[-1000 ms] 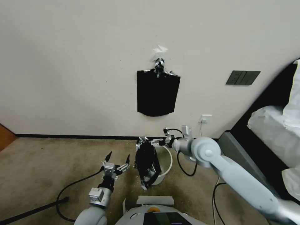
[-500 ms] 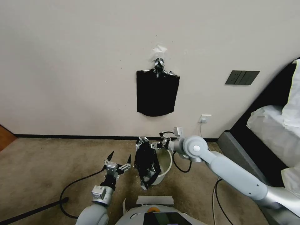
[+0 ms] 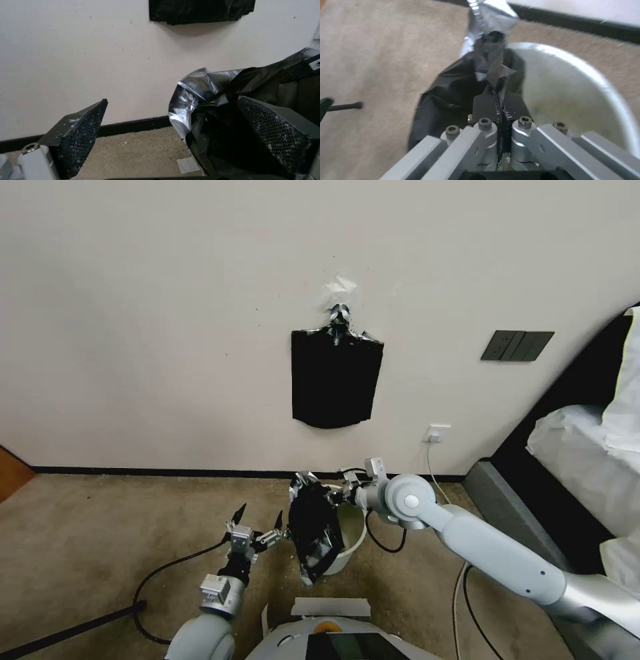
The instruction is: Place a trash bag onto the trash bin.
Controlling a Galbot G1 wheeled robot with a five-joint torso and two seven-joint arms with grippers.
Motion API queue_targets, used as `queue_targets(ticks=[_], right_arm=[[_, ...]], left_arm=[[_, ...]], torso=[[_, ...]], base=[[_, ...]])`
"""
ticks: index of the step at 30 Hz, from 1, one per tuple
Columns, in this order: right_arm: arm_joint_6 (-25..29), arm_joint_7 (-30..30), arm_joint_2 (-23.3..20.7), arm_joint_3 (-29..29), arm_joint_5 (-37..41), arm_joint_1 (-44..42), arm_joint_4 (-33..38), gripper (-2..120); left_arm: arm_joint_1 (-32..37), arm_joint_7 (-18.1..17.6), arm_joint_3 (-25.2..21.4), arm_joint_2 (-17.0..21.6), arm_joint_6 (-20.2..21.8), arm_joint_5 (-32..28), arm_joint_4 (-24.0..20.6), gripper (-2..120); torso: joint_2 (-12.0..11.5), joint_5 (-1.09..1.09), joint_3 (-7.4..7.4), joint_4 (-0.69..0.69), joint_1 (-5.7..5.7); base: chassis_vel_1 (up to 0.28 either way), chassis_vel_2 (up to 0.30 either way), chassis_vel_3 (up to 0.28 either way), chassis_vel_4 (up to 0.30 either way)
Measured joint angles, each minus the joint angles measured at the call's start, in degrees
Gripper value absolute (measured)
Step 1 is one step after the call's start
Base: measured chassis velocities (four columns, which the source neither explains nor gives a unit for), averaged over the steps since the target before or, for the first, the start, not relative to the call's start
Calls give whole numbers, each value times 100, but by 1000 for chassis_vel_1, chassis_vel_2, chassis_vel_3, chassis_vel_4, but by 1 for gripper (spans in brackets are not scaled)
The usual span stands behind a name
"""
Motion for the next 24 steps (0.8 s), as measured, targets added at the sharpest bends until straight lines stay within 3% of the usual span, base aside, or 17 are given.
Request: queue_targets(ticks=[1, 5, 6, 8, 13, 22, 24], right_arm=[[0, 0, 0, 0, 0, 0, 0, 0], [2, -23, 117, 252, -380, -335, 119, 0], [2, -23, 117, 252, -380, -335, 119, 0], [3, -71, 245, 140, -507, -296, 111, 0], [4, -202, 416, -183, -717, -112, -19, 0], [4, -231, 371, -197, -817, -144, -39, 0], [4, -231, 333, -191, -819, -144, -42, 0]], left_arm=[[0, 0, 0, 0, 0, 0, 0, 100], [-646, -448, 374, 295, 1157, -820, -143, 100], [-646, -448, 374, 295, 1157, -820, -143, 100], [-850, -720, 441, 339, 1722, -1255, -224, 100], [-1320, -1222, 601, 329, 2406, -1744, -94, 100], [-2322, -1594, 1168, 126, 2791, -2336, 417, 100], [-2581, -1881, 1383, 2, 3030, -2653, 545, 100]], torso=[[0, 0, 0, 0, 0], [0, 1, 0, -3, 0], [0, 1, 0, -3, 0], [0, 1, 0, 0, 0], [0, 0, 0, 4, 0], [0, 1, 0, 0, 0], [0, 1, 0, -1, 0]], base=[[0, 0, 0, 0], [0, 0, 0, 0], [0, 0, 0, 0], [0, 0, 0, 0], [0, 0, 0, 0], [0, 0, 0, 0], [0, 0, 0, 0]])
